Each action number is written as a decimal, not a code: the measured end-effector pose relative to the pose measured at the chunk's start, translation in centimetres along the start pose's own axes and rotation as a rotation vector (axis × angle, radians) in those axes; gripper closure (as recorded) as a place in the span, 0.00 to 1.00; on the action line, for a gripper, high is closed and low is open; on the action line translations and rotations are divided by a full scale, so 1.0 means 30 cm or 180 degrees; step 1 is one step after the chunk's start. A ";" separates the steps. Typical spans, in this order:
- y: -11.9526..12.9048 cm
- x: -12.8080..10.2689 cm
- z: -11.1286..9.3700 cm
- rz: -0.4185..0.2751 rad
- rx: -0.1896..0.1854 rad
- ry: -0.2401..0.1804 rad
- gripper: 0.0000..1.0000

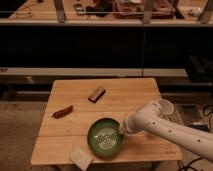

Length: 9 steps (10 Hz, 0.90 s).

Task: Drag the ceramic bowl in a circle

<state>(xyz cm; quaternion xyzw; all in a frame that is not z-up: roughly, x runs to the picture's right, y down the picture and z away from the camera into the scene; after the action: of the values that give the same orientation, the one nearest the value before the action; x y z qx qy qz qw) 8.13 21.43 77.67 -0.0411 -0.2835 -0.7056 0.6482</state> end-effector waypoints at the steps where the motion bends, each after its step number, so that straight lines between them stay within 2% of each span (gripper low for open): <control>1: -0.037 0.032 0.020 -0.0103 0.0029 -0.0020 1.00; 4: -0.101 0.174 0.069 -0.0351 0.0068 -0.0037 1.00; 7: -0.103 0.315 0.079 -0.0436 0.0067 0.0007 1.00; 8: -0.072 0.360 0.064 -0.0395 0.0046 0.0057 1.00; 9: 0.000 0.398 0.030 -0.0275 -0.0005 0.0133 1.00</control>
<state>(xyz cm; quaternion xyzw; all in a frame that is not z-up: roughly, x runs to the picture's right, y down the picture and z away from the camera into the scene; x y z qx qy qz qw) 5.98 11.19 83.51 -0.0146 -0.2708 -0.7339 0.6228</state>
